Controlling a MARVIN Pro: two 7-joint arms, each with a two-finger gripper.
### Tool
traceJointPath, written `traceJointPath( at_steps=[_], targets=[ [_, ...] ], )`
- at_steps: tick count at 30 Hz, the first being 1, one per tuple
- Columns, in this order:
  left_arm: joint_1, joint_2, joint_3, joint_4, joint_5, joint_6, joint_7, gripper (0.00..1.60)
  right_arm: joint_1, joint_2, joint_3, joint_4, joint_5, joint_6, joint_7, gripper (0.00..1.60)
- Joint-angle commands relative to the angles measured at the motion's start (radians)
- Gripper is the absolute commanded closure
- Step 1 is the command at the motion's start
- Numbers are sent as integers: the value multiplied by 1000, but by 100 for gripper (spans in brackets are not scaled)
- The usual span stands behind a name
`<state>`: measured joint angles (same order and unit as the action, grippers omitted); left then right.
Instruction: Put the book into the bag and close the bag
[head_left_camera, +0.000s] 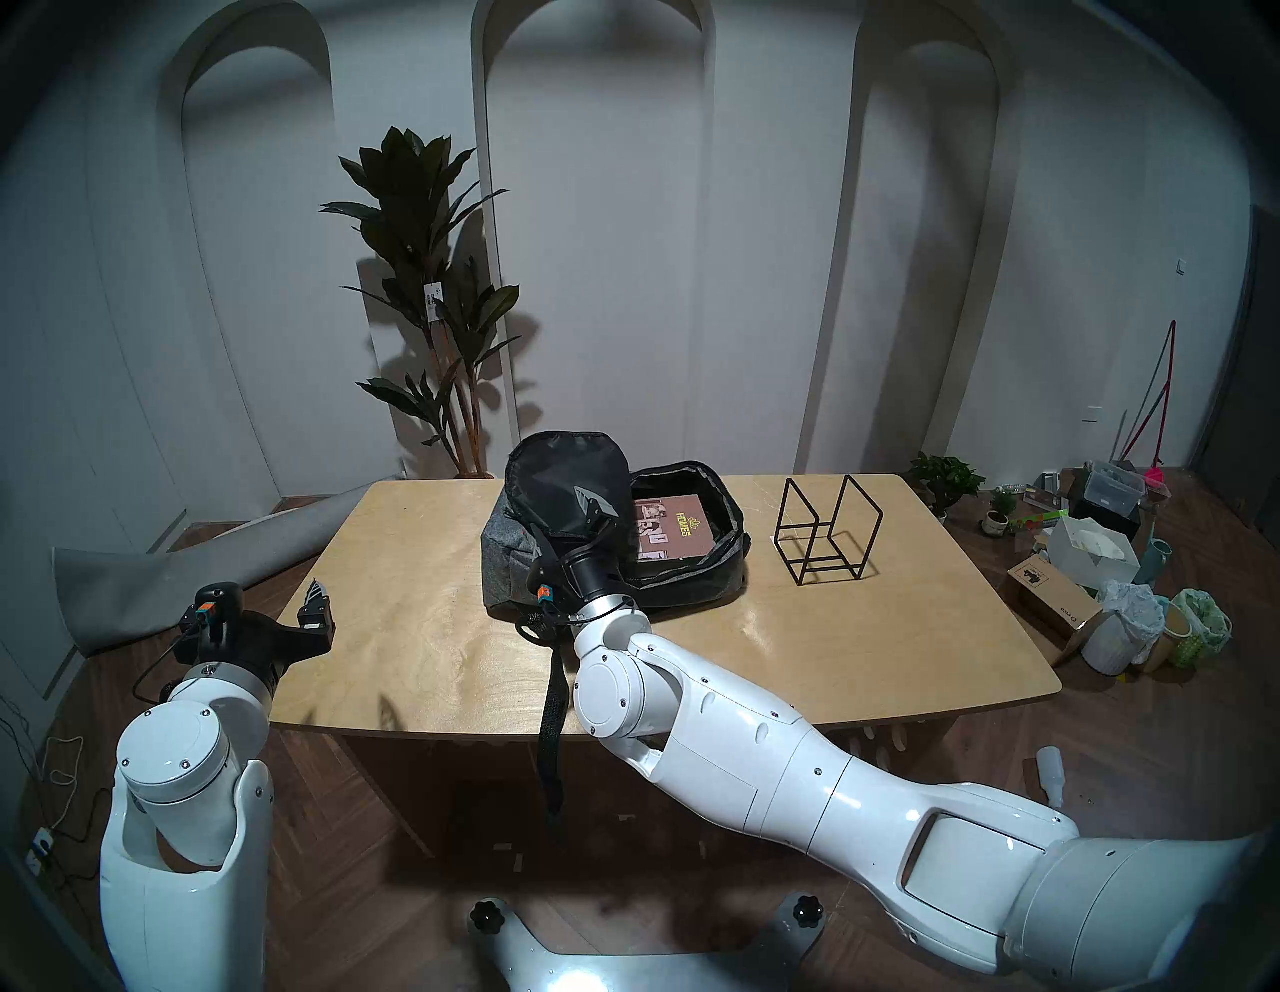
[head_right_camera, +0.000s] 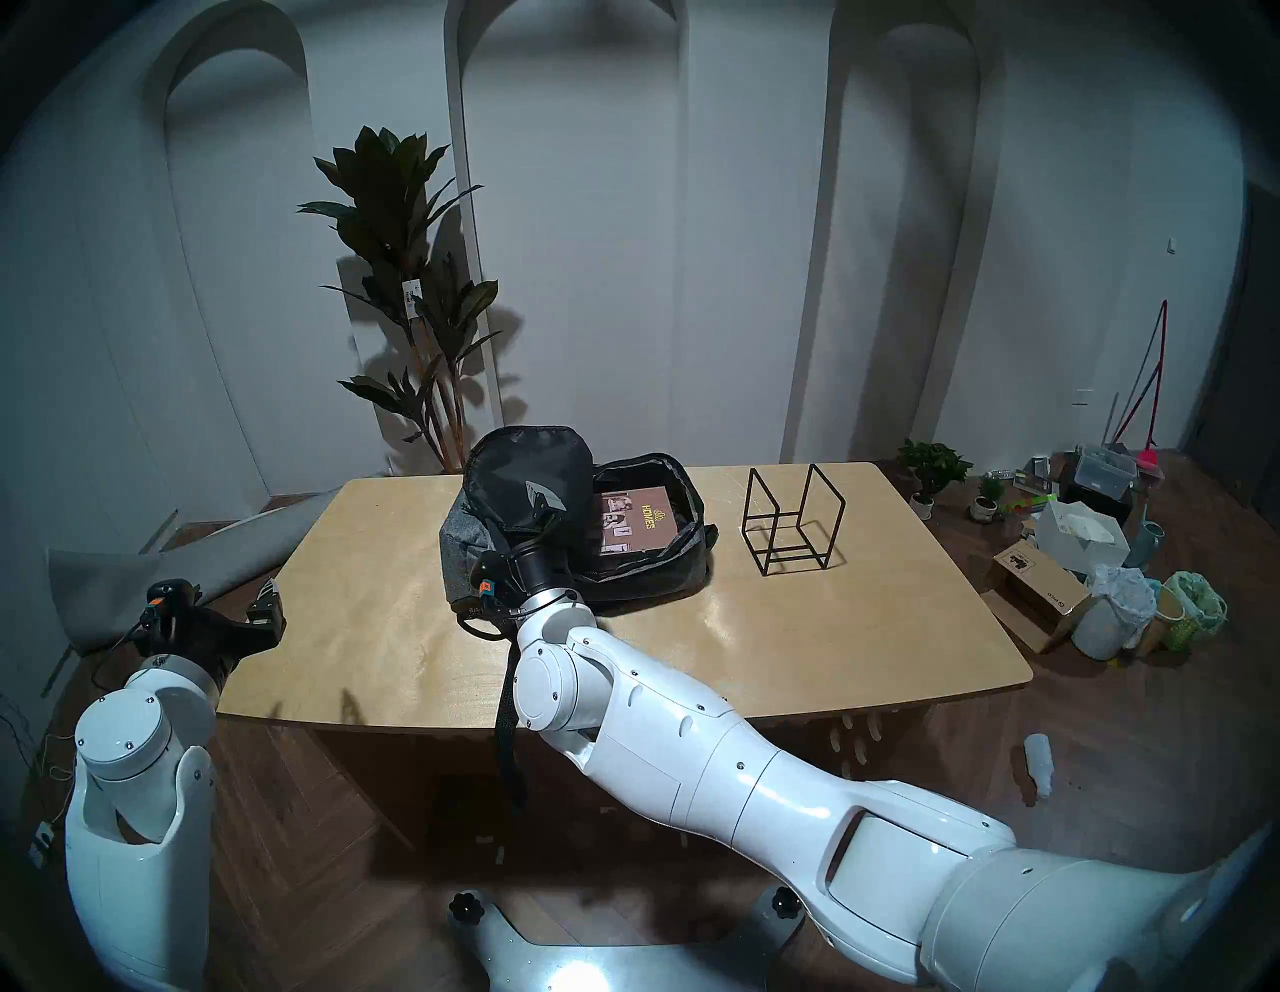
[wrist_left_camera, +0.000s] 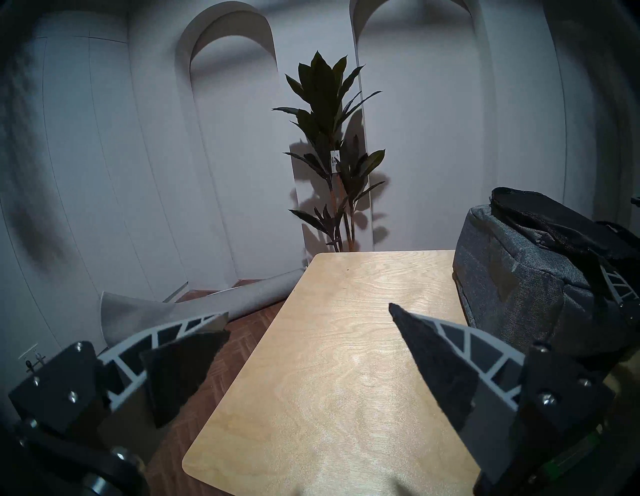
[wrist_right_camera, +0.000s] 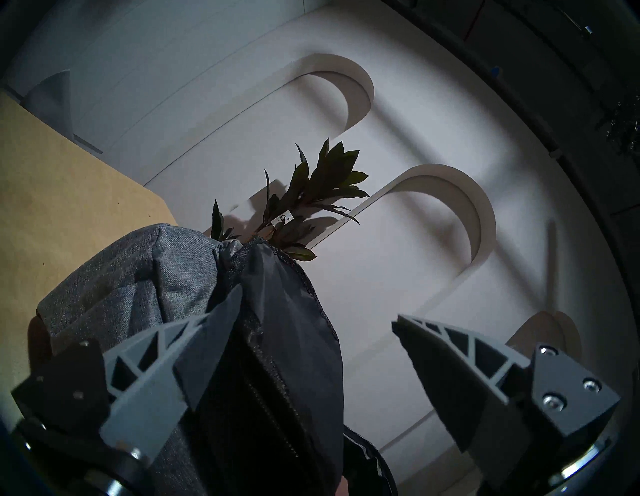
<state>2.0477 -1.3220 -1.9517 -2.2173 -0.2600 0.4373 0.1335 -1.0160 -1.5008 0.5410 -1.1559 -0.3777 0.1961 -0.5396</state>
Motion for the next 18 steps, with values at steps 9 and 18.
traceJointPath(
  at_steps=[9, 18],
  targets=[
    [-17, 5, -5, -5, 6, -7, -3, 0, 32, -83, 24, 30, 31, -3, -14, 0],
    [-17, 3, -9, -3, 6, -10, -6, 0, 23, -53, 28, -22, 43, 30, 4, 0]
  ],
)
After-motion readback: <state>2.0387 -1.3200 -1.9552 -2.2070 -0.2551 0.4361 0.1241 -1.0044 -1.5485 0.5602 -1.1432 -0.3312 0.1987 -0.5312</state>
